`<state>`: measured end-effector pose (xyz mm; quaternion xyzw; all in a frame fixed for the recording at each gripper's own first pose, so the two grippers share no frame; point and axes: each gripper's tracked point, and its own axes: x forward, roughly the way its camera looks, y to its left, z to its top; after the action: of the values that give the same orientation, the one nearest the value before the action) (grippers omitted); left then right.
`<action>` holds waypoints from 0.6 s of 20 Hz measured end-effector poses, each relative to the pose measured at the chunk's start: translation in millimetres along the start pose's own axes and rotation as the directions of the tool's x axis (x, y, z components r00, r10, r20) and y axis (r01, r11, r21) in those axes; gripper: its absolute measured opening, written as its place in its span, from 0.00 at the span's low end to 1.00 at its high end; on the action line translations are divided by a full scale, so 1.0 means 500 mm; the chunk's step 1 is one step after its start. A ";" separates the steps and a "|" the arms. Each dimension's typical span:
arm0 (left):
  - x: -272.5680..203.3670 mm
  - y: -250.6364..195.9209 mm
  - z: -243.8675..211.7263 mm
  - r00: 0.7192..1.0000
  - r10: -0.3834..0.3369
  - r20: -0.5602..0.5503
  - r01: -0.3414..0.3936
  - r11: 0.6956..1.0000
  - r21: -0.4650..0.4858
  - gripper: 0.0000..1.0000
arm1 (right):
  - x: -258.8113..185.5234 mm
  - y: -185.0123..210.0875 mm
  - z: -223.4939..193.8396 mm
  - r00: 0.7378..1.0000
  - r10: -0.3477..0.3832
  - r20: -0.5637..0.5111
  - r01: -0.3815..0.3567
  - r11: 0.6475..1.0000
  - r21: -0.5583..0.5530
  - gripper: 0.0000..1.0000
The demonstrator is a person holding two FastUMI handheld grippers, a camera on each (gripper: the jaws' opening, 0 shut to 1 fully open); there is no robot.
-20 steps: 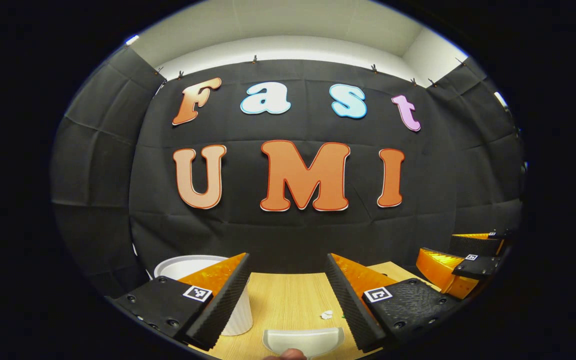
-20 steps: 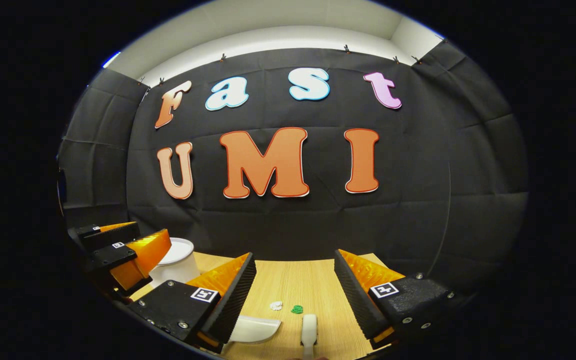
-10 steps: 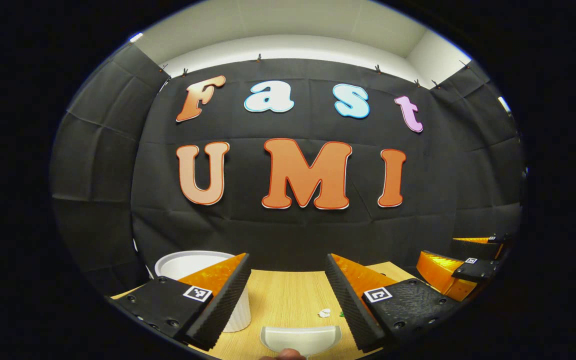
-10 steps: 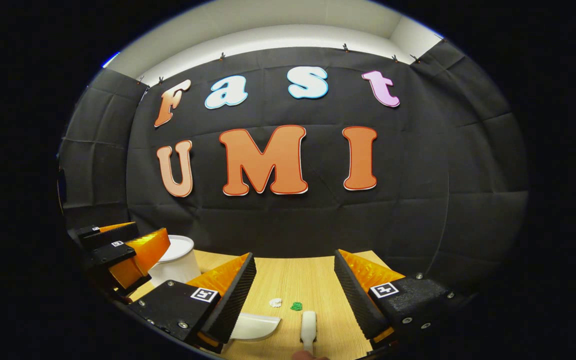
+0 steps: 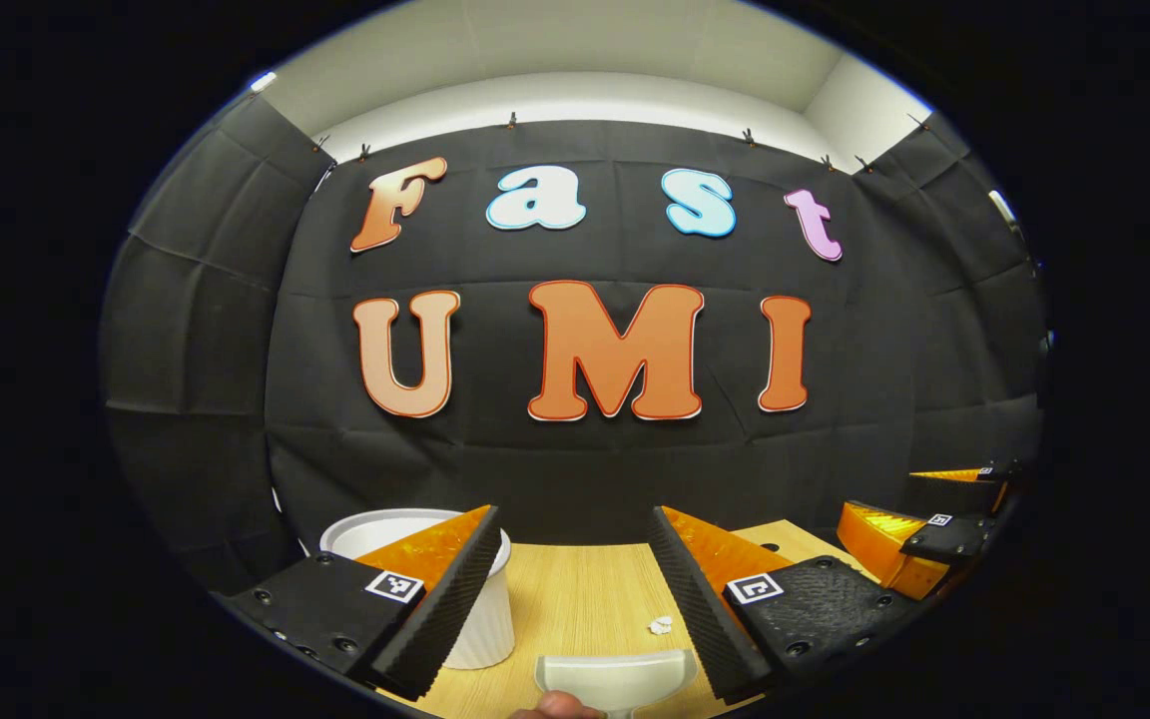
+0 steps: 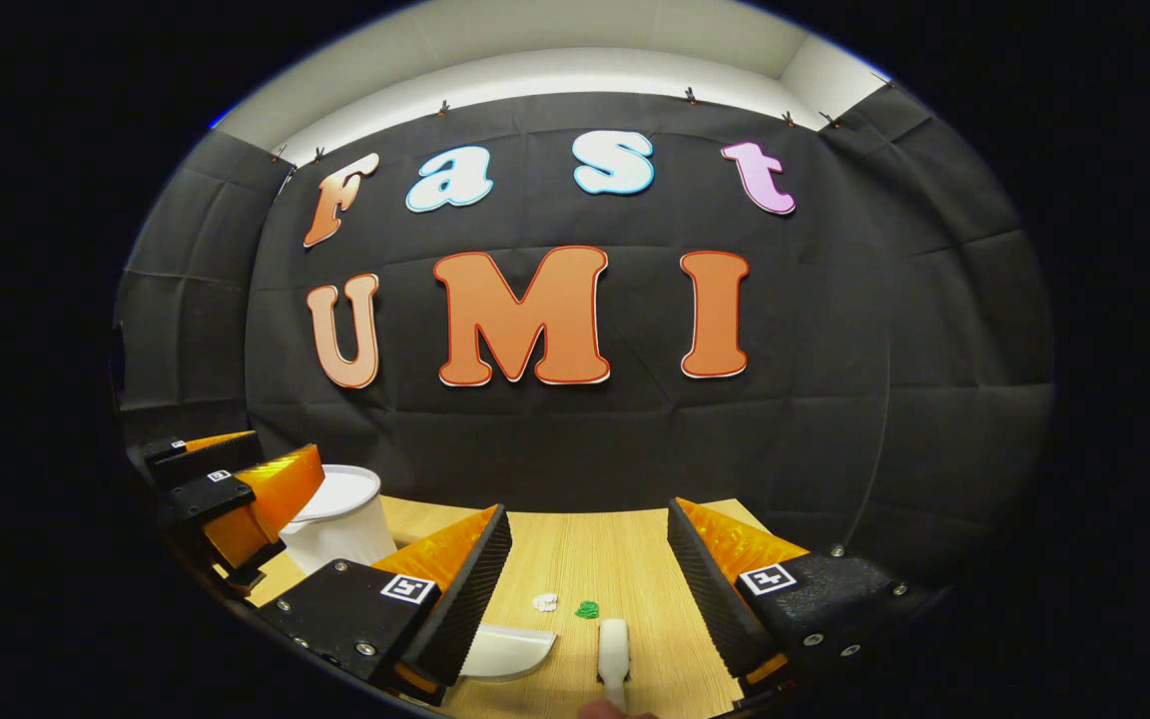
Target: Pick up the small broom and dustpan from the desktop, sweep the trash into the dustpan with the broom, and then empty the trash into the garbage bin.
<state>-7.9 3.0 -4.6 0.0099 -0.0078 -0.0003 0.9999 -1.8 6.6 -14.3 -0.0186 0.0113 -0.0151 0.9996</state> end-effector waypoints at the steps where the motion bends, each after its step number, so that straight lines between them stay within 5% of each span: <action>1: 0.002 0.003 -0.003 1.000 -0.008 -0.001 0.008 1.000 -0.002 0.94 | -0.003 0.003 -0.004 1.000 -0.009 -0.001 0.009 1.000 -0.005 0.95; 7: 0.015 0.032 -0.057 0.995 -0.079 -0.059 0.079 0.997 0.002 0.94 | -0.007 0.029 -0.033 0.996 -0.082 -0.028 0.080 0.996 -0.046 0.95; 12: 0.012 0.022 -0.136 0.972 -0.152 -0.176 0.152 0.988 -0.016 0.94 | -0.009 0.023 -0.128 0.977 -0.114 -0.181 0.109 0.993 -0.035 0.95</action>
<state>-0.8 15.4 -72.1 0.0093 0.0819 -0.0760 0.9937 -7.5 15.8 -78.5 -0.0302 0.1020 -0.0726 0.9917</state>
